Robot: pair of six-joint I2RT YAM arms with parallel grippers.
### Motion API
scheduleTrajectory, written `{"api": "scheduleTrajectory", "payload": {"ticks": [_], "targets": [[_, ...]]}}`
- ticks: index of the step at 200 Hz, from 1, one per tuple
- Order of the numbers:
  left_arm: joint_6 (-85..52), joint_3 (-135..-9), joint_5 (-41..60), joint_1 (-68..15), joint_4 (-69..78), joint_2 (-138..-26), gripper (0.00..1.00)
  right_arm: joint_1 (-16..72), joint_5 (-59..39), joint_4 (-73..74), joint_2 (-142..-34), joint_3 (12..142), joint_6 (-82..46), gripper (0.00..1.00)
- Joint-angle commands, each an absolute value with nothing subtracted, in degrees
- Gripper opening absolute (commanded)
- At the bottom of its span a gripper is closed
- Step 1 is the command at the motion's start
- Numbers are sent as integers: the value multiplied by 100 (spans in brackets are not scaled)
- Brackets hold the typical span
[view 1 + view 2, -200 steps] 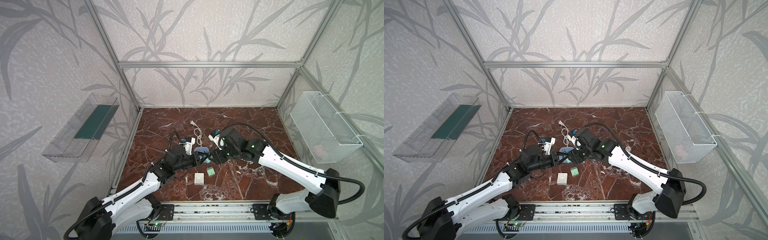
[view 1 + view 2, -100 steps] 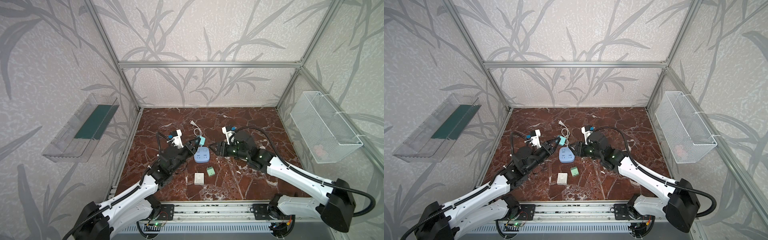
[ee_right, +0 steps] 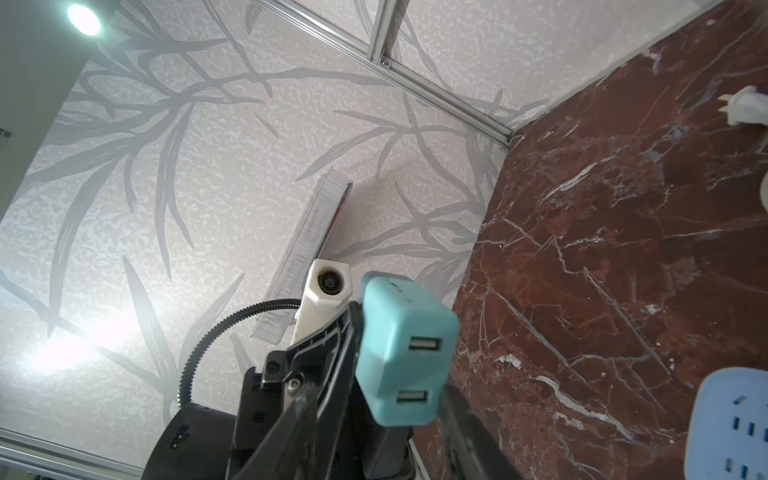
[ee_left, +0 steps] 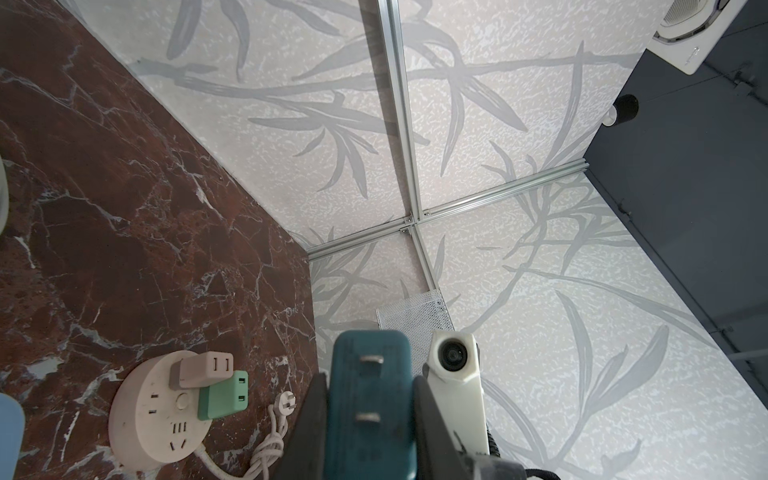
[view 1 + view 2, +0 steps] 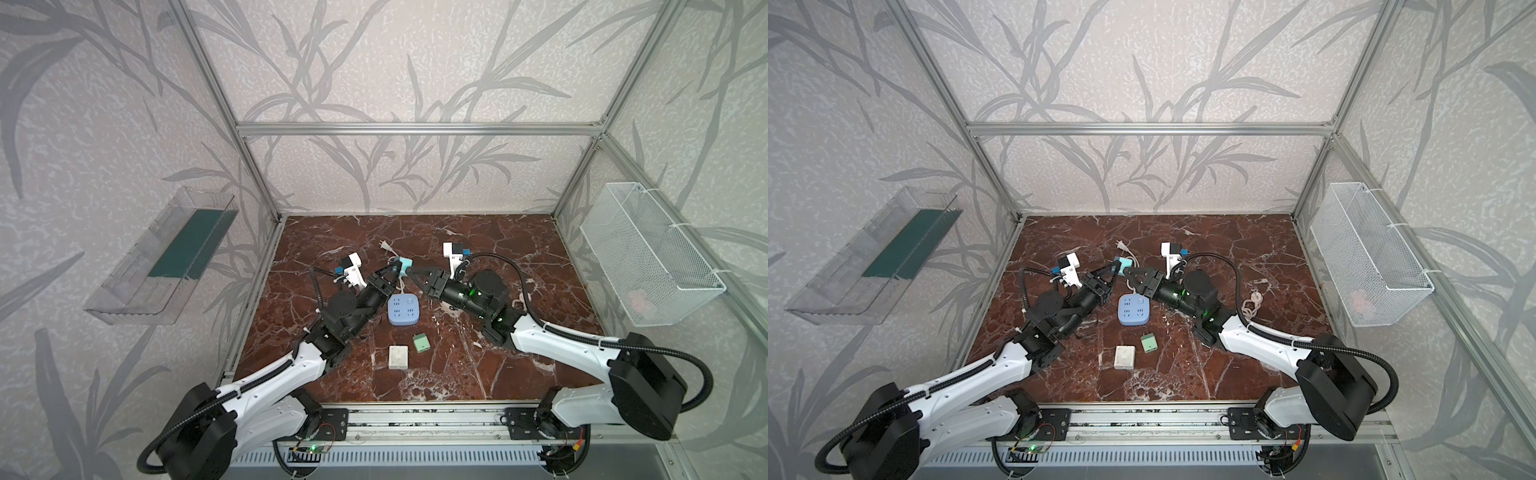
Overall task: Insert the plug
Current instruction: 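Rotate the teal charger upward with both grippers, lifting it above the table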
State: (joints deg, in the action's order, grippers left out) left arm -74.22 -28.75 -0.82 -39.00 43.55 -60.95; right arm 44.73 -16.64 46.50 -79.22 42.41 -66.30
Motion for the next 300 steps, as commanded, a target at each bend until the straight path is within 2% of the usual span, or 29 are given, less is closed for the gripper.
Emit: {"api": "scheduleTrajectory", "payload": {"ticks": [1, 38, 152, 157, 169, 183, 216, 220, 234, 246, 266, 300], "targets": [[-7711, -2918, 8, -3945, 4991, -6145, 0, 4474, -1677, 5424, -8005, 4243, -6839, 45], [-7689, -2903, -8, -3977, 4997, -6061, 0, 4447, -1710, 5371, -8024, 4386, -6799, 39], [-7760, -2892, 119, -4034, 5202, -6122, 0, 4318, -1841, 5364, -8200, 4645, -6869, 34], [-7768, -2900, 123, -4045, 5215, -6132, 0, 4303, -1846, 5354, -8200, 4648, -6877, 32], [-7778, -2900, 131, -4043, 5238, -6160, 0, 4289, -1869, 5356, -8201, 4649, -6899, 20], [-7802, -2926, 168, -4043, 5232, -6221, 0, 4272, -1916, 5314, -8213, 4667, -6892, 0], [-7804, -3186, 465, -4045, 5119, -6491, 0, 4271, -1962, 4804, -8091, 4677, -6779, 0], [-7812, -3213, 488, -4040, 5064, -6501, 6, 4276, -1945, 4655, -8046, 4676, -6730, 0], [-7742, -3262, 470, -4013, 4690, -6434, 46, 4271, -1845, 3993, -7848, 4648, -6512, 0], [-7555, -3424, 540, -3971, 4082, -6342, 65, 4262, -1736, 3589, -7663, 4583, -6352, 0], [-7190, -3702, 635, -3875, 3148, -6211, 79, 4246, -1463, 2985, -7313, 4438, -6128, 0], [-7001, -3863, 970, -3521, 2625, -6173, 85, 4190, -1229, 2210, -6775, 4229, -6029, 0]]}}
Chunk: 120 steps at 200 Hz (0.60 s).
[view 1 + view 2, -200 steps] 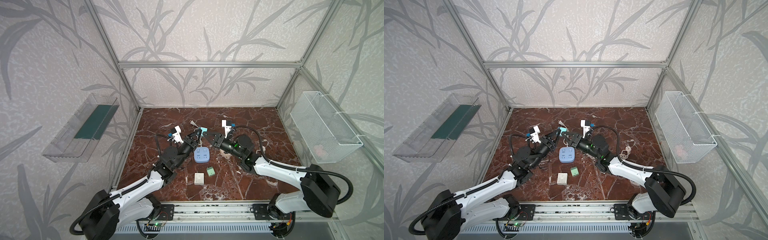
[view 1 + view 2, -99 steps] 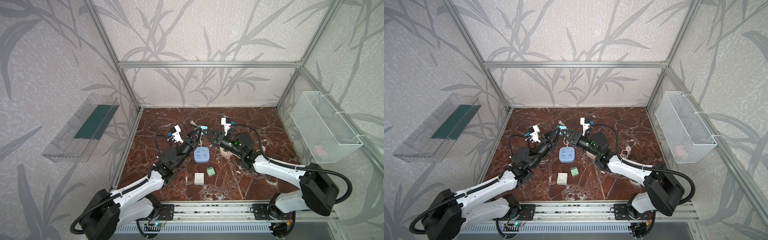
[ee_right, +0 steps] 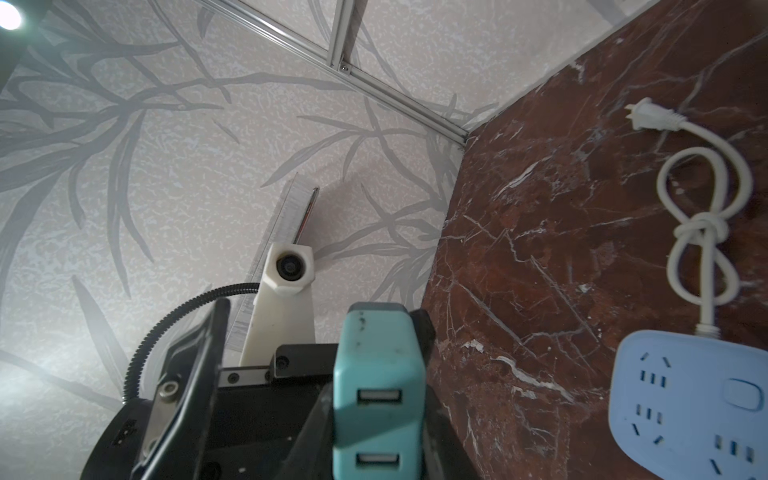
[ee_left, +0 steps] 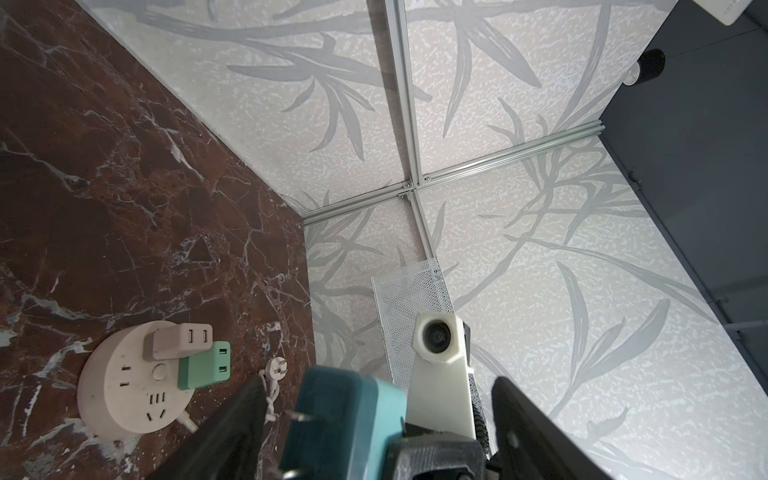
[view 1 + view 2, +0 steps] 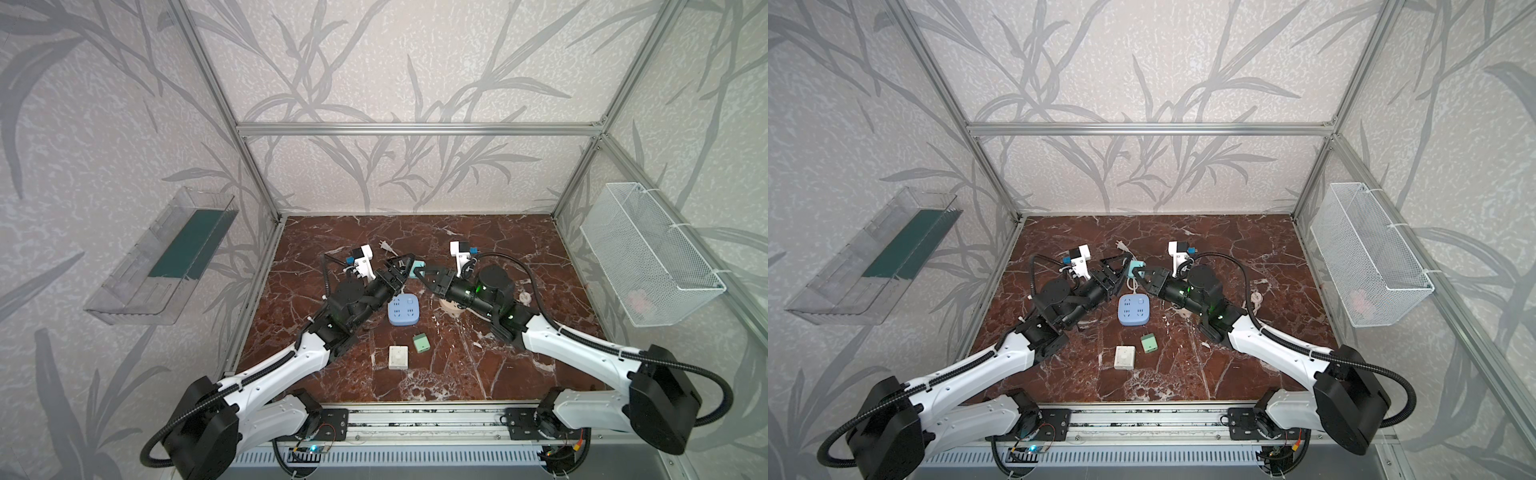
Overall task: Insert the plug
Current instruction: 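Rotate the teal charger upward with both grippers, lifting it above the table, then open the left gripper and draw it back while the right gripper keeps the charger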
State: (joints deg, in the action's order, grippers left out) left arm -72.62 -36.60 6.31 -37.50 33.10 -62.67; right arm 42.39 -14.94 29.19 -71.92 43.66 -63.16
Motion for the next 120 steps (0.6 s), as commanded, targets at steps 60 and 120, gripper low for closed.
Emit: {"api": "scheduleTrajectory", "payload": {"ticks": [60, 120], "targets": [[-6579, -3977, 1572, -2714, 1573, -6044, 89, 3995, -1002, 750, -5982, 4500, -5742, 0], [-4643, -4971, 1010, -2649, -889, -5841, 89, 3993, -432, -716, -5506, 4754, -5511, 0]]}}
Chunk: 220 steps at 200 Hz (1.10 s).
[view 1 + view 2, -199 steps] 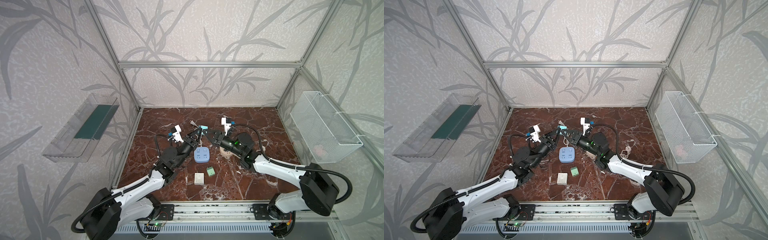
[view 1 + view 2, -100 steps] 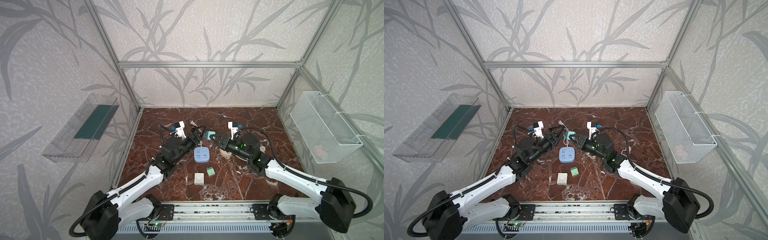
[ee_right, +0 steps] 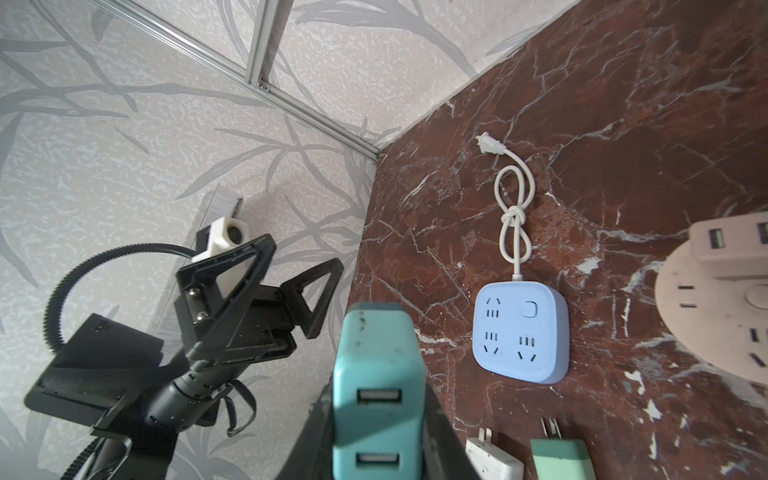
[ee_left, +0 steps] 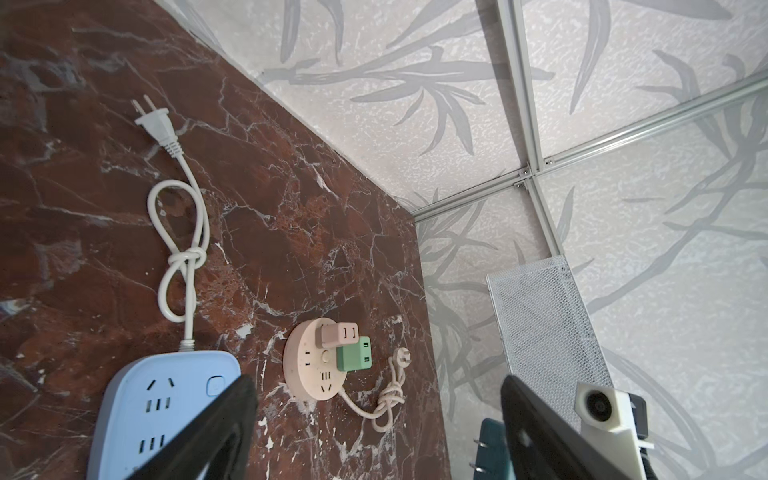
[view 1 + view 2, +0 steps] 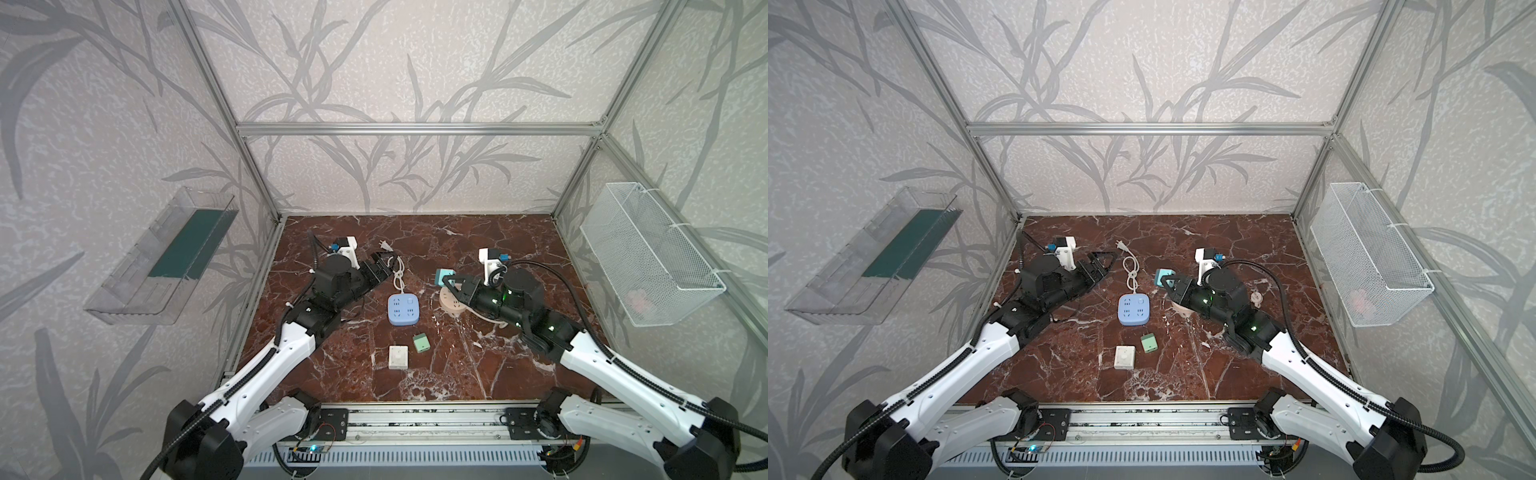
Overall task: Insert the plug
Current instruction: 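Open the left gripper and draw it back while the right gripper keeps the charger, then carry the teal charger over the round pink strip with the right gripper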
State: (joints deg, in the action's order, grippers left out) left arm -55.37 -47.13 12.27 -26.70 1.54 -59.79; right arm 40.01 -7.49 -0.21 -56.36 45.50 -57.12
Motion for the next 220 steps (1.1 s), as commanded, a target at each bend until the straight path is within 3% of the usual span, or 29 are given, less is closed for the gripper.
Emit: {"api": "scheduleTrajectory", "payload": {"ticks": [1, 76, 220], "targets": [[-4624, -4977, 1006, -2647, -906, -5847, 89, 3991, -432, -727, -5509, 4759, -5502, 0], [-3813, -5381, 440, -2642, -2518, -6351, 87, 4000, -230, -2207, -6144, 5791, -4817, 0], [-3598, -4614, 545, -2553, -2160, -5909, 85, 4159, 566, -4411, -7785, 7905, -3734, 0]]}}
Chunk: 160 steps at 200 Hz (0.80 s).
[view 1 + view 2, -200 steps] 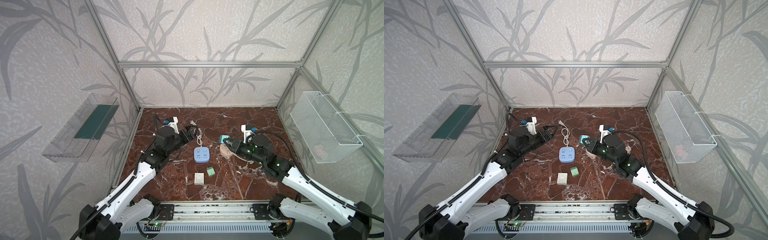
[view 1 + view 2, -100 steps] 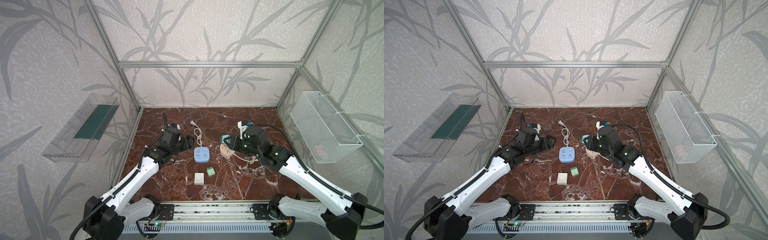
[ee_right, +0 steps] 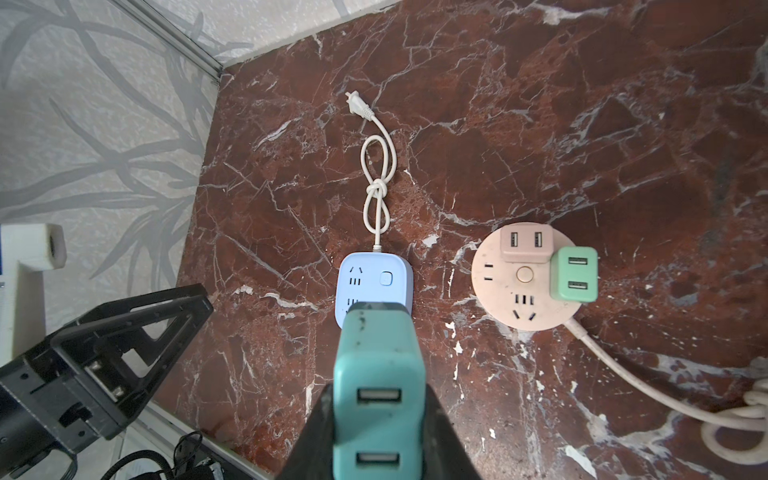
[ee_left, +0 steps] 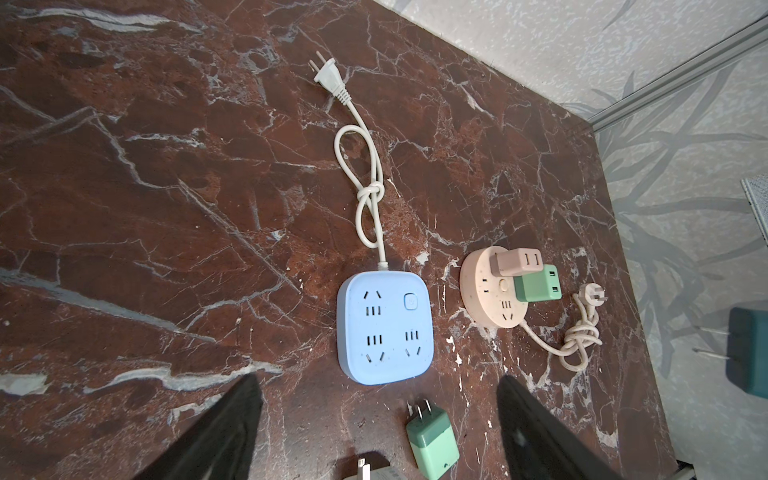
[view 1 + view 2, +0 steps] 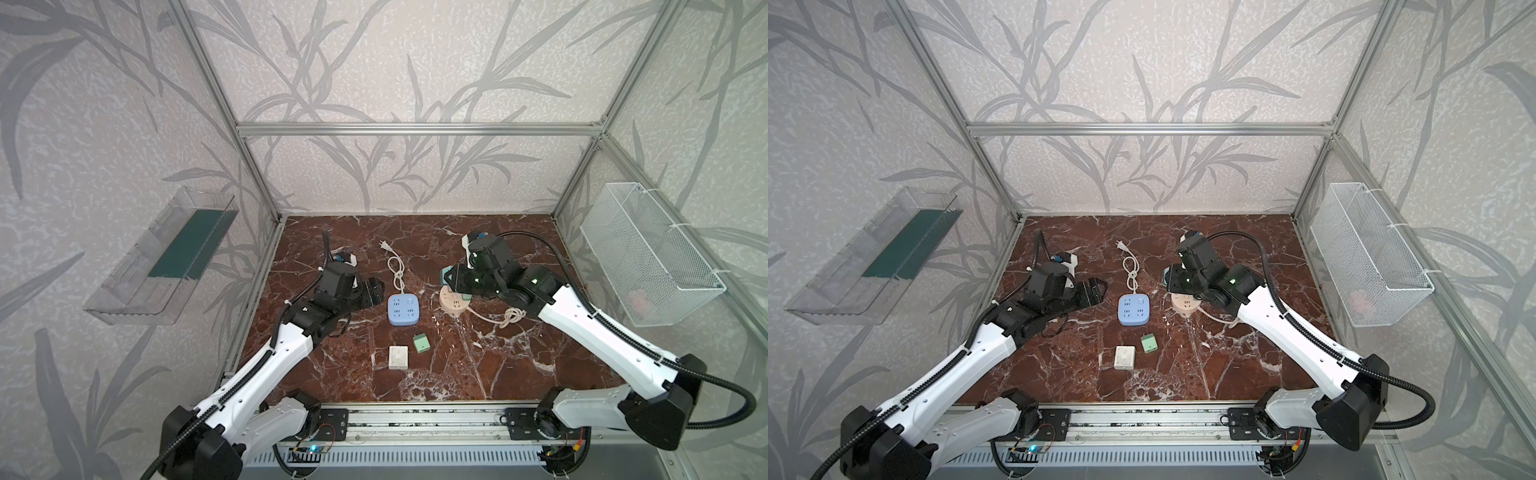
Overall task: Insert the plug
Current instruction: 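Carry the teal charger over the round pink strip with the right gripper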
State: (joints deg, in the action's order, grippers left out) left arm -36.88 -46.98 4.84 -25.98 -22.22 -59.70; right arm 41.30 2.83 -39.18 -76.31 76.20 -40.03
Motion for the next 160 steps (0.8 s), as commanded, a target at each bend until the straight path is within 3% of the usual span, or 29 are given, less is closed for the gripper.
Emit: {"api": "scheduleTrajectory", "payload": {"ticks": [1, 160], "targets": [[-3596, -4614, 541, -2555, -2161, -5907, 85, 4163, 569, -4420, -7799, 7921, -3726, 0], [-3577, -4395, 1050, -2524, -1812, -6053, 83, 3938, 694, -4828, -9352, 8410, -3482, 0]]}}
